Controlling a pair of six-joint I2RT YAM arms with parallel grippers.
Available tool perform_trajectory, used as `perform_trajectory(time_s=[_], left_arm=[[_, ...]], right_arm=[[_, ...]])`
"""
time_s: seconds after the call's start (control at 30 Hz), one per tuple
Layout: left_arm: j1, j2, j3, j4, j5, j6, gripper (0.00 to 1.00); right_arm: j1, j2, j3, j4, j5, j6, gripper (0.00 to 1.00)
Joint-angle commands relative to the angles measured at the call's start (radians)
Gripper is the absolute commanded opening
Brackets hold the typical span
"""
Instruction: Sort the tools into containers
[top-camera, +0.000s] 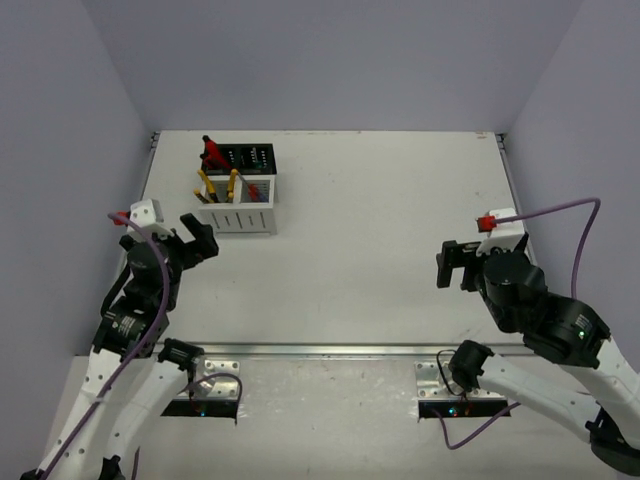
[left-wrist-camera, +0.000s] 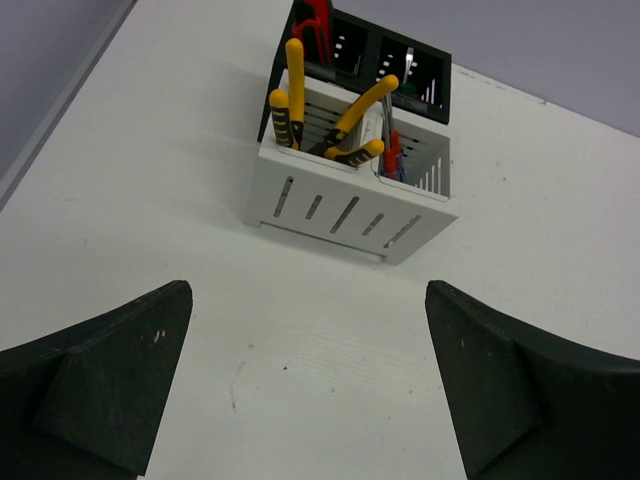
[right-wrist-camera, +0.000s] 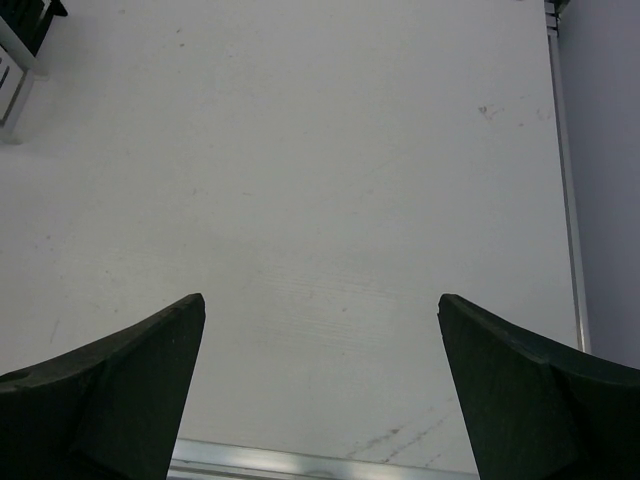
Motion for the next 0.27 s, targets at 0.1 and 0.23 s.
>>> perform_trajectory(time_s=[0.1, 0.23], left_arm=[[0.003, -0.019, 0.01, 0.045, -0.047, 0.006, 1.0], [0.003, -0.034, 0.006, 0.045, -0.051, 0.005, 1.0]], right_arm=[[0.001, -0.022, -0.058, 0.028, 0.039, -0.015, 0.99], [0.001, -0.012, -0.066, 0.03, 0.056, 0.0, 0.99]])
